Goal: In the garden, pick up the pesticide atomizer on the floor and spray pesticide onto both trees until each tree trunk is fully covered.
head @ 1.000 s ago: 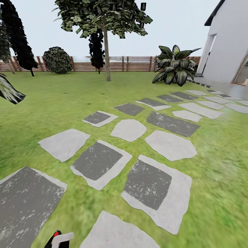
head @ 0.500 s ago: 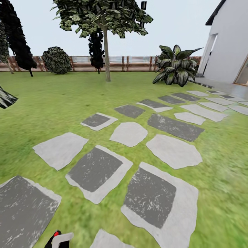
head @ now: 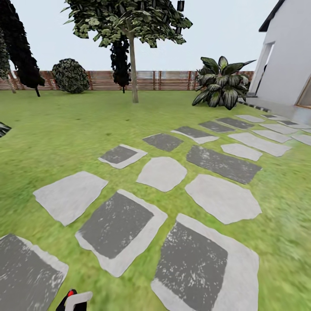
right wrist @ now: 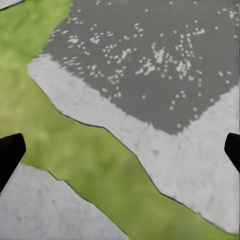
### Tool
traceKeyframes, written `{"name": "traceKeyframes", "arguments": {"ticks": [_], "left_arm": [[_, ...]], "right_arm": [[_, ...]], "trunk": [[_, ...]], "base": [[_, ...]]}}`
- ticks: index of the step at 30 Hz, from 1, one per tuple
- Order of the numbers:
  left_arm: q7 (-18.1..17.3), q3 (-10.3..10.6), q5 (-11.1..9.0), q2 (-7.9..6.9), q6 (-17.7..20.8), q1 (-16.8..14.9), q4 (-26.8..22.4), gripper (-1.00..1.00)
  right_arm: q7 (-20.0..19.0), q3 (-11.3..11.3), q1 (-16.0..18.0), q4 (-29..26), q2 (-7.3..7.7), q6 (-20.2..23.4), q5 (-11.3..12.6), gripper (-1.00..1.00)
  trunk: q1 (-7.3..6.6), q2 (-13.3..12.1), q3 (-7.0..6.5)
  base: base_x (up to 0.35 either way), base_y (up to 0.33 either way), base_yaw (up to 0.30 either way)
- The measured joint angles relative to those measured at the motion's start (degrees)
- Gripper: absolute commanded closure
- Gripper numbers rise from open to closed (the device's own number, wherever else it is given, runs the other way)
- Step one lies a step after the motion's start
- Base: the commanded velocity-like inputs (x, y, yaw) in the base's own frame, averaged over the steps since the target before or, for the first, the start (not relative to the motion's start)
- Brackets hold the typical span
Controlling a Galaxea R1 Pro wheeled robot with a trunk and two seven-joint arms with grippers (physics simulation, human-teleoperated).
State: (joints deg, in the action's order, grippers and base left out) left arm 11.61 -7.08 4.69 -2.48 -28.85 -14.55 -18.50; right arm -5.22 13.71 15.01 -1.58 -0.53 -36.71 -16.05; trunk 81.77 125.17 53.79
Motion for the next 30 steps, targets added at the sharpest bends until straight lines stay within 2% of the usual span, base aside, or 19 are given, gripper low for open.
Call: {"name": "traceKeyframes", "arguments": {"ticks": [30], "left_arm": [[0.0,0.1,0.0,0.0,0.0,0.0,0.0,1.0]], "right_arm": [[0.0,0.0,0.0,0.0,0.0,0.0,0.0,-1.0]], "trunk": [[0.0,0.0,0.0]], "base": [[0.337,0.0,0.0]]}}
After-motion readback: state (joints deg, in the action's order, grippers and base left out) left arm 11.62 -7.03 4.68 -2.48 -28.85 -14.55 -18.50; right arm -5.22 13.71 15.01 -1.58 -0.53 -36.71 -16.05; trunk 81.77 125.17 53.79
